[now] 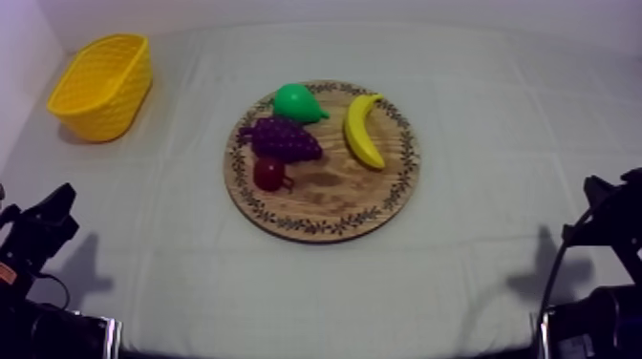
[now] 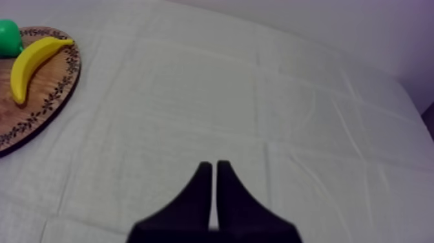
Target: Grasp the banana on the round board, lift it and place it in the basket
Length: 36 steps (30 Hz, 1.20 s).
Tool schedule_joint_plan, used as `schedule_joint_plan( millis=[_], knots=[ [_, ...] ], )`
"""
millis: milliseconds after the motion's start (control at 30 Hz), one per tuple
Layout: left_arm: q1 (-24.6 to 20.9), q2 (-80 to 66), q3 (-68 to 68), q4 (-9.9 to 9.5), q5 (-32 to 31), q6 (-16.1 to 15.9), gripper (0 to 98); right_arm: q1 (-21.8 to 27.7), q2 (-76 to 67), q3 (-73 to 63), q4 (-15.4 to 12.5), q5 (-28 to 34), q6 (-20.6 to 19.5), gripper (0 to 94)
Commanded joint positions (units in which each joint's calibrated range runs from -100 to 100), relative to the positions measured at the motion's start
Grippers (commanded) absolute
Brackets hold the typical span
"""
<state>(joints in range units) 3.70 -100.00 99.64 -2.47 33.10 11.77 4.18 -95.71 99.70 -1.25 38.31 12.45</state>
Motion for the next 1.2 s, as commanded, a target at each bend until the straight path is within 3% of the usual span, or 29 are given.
schedule_joint_plan(
  millis=[0, 333, 667, 733, 933, 1167],
  knots=[
    [0.03, 0.00, 0.02, 0.01, -0.03, -0.02, 0.0, 0.03, -0.04, -0.03, 0.01, -0.01, -0.02, 0.6],
    [0.03, 0.00, -0.40, 0.12, 1.74, 0.22, 0.0, 0.03, -0.04, -0.03, 0.01, -0.01, -0.01, 0.6],
    [1.78, 2.82, -3.52, 0.42, 0.82, -3.18, 0.0, 0.03, -0.04, -0.03, 0.01, -0.01, -0.02, 0.6],
    [3.44, 5.86, -7.12, -0.85, 0.87, -2.51, 0.0, 0.03, -0.04, -0.03, 0.01, -0.01, -0.02, 0.6],
    [9.74, 17.38, -23.07, -7.53, 3.90, 2.51, 0.0, 0.03, -0.04, -0.03, 0.01, -0.01, -0.02, 0.6],
    [15.21, 34.17, -45.15, -9.00, 10.52, 0.01, 0.0, 0.03, -0.04, -0.03, 0.01, -0.01, -0.02, 0.6]
  ],
)
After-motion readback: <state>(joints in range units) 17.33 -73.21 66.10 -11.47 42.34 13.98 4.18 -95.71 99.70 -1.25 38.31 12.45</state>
